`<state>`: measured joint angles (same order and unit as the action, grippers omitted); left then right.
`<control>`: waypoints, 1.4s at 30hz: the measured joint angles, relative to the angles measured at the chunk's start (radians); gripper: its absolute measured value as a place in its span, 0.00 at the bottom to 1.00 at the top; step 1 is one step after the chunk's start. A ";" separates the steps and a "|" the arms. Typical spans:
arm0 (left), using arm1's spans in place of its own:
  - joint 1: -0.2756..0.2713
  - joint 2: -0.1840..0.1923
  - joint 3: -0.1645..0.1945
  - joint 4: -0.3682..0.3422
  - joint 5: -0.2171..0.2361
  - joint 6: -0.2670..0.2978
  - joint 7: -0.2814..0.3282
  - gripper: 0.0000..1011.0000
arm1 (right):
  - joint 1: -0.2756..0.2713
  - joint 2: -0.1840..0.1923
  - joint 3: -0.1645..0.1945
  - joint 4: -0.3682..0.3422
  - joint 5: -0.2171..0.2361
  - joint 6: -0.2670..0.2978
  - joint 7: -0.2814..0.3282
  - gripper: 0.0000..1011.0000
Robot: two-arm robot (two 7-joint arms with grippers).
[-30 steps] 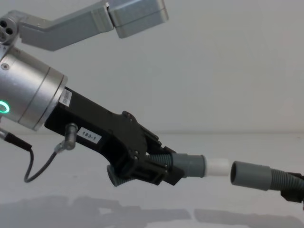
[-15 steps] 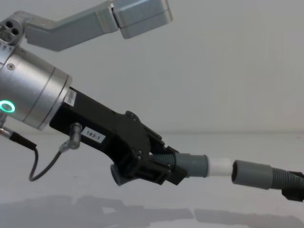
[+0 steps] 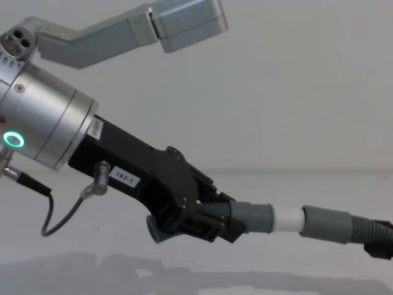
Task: Use both hands to pick up one end of the pipe from the table, align the ends, and insert them.
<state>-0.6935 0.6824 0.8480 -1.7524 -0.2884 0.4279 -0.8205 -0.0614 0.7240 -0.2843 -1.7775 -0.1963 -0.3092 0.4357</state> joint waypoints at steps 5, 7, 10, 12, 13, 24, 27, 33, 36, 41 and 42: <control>-0.003 0.000 0.003 0.001 -0.002 0.002 0.000 0.32 | -0.001 0.002 -0.001 -0.001 0.000 -0.004 0.001 0.16; -0.003 0.000 0.004 0.001 -0.003 0.002 -0.001 0.32 | -0.001 0.003 -0.002 -0.001 0.000 -0.008 0.002 0.16; -0.005 -0.001 0.006 0.002 -0.003 0.003 -0.001 0.32 | -0.001 0.004 -0.004 -0.001 0.000 -0.011 0.002 0.16; -0.006 -0.001 0.007 0.003 -0.003 0.003 -0.001 0.32 | -0.001 0.006 -0.006 -0.002 -0.001 -0.017 0.004 0.16; -0.006 -0.001 0.007 0.003 -0.003 0.003 -0.001 0.32 | -0.001 0.007 -0.007 -0.002 -0.001 -0.018 0.005 0.16; -0.011 -0.001 0.013 0.006 -0.008 0.002 -0.009 0.32 | 0.002 0.010 -0.019 -0.005 -0.005 -0.030 0.009 0.16; -0.012 0.002 0.014 0.005 -0.011 0.002 -0.011 0.32 | 0.004 0.010 -0.022 -0.005 -0.007 -0.031 0.009 0.16; -0.010 0.011 0.015 -0.003 -0.017 0.003 -0.013 0.32 | 0.008 0.010 -0.028 -0.006 -0.009 -0.033 0.010 0.16; -0.009 0.013 0.015 -0.006 -0.019 0.005 -0.012 0.32 | 0.009 0.010 -0.029 -0.006 -0.009 -0.033 0.010 0.16; -0.008 0.017 0.015 -0.010 -0.021 0.008 -0.011 0.32 | 0.010 0.009 -0.032 -0.007 -0.010 -0.034 0.010 0.16; -0.007 0.018 0.015 -0.011 -0.021 0.008 -0.011 0.32 | 0.011 0.009 -0.032 -0.007 -0.010 -0.034 0.010 0.16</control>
<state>-0.7009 0.7001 0.8634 -1.7630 -0.3098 0.4357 -0.8313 -0.0508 0.7334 -0.3165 -1.7843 -0.2068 -0.3429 0.4460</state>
